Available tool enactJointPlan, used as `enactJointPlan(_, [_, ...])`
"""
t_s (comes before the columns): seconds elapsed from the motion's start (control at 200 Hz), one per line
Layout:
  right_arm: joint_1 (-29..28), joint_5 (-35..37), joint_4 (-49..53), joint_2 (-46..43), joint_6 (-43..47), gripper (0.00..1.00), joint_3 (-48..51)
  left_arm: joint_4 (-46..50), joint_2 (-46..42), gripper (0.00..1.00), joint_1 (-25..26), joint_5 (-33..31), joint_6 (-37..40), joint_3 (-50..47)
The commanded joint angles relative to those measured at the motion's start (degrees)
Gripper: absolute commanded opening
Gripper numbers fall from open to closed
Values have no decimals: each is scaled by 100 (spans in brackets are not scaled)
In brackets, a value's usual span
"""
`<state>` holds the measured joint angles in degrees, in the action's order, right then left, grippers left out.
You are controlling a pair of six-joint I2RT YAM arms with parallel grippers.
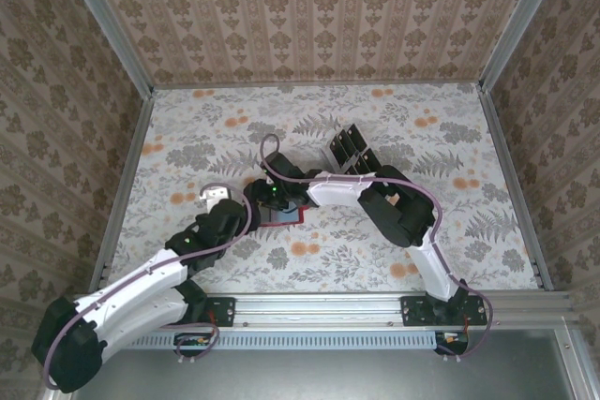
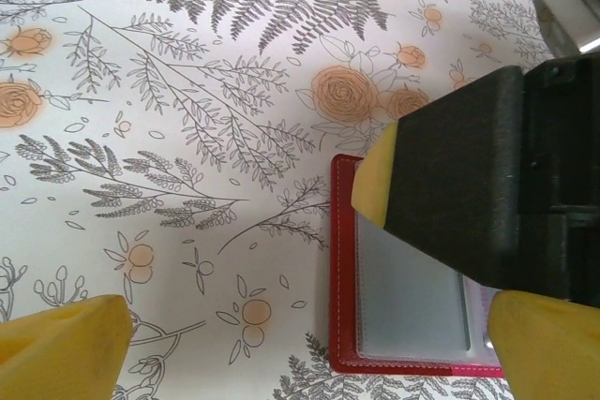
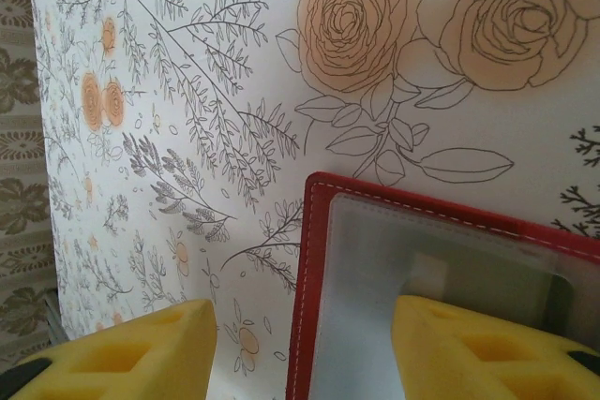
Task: Put the credit cards into the card holder
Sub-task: Flip over the card slot on the card holder, then pick up the credit card from the storage box.
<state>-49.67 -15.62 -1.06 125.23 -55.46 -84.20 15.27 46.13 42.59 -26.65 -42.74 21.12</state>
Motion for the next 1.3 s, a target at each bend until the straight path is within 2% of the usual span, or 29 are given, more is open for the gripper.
enactJointPlan(0.0, [-34, -117, 273, 49, 182, 54, -153, 167, -122, 99, -81, -88, -156, -56])
enactJointPlan(0.165, [52, -302, 245, -556, 565, 54, -51, 180, -113, 100, -166, 11, -133, -6])
enactJointPlan(0.25, [210, -217, 610, -1055, 919, 54, 35, 201, -56, 100, -253, 98, -73, 79])
enactJointPlan(0.485, [950, 1098, 2723, -1774, 2351, 53, -210, 144, 466, 100, -683, 652, 222, 391])
enactJointPlan(0.565, [1104, 1828, 3604, -1574, 2989, 53, -676, 139, 756, 100, -894, 909, 364, 543])
enactJointPlan(0.705, [1144, 2975, 4555, -961, 3828, 50, -1484, 163, 1177, 100, -1155, 1175, 544, 788])
enactJointPlan(0.85, [1144, 3814, 5106, -339, 4320, 44, -2172, 125, 1361, 100, -1292, 1306, 654, 924])
enactJointPlan(1.065, [1148, 4444, 5366, 230, 4661, 41, -2643, 90, 1435, 100, -1356, 1342, 685, 941])
enactJointPlan(1.295, [1148, 4497, 5346, 401, 4746, 35, -2689, -15, 1547, 100, -1367, 1369, 654, 929])
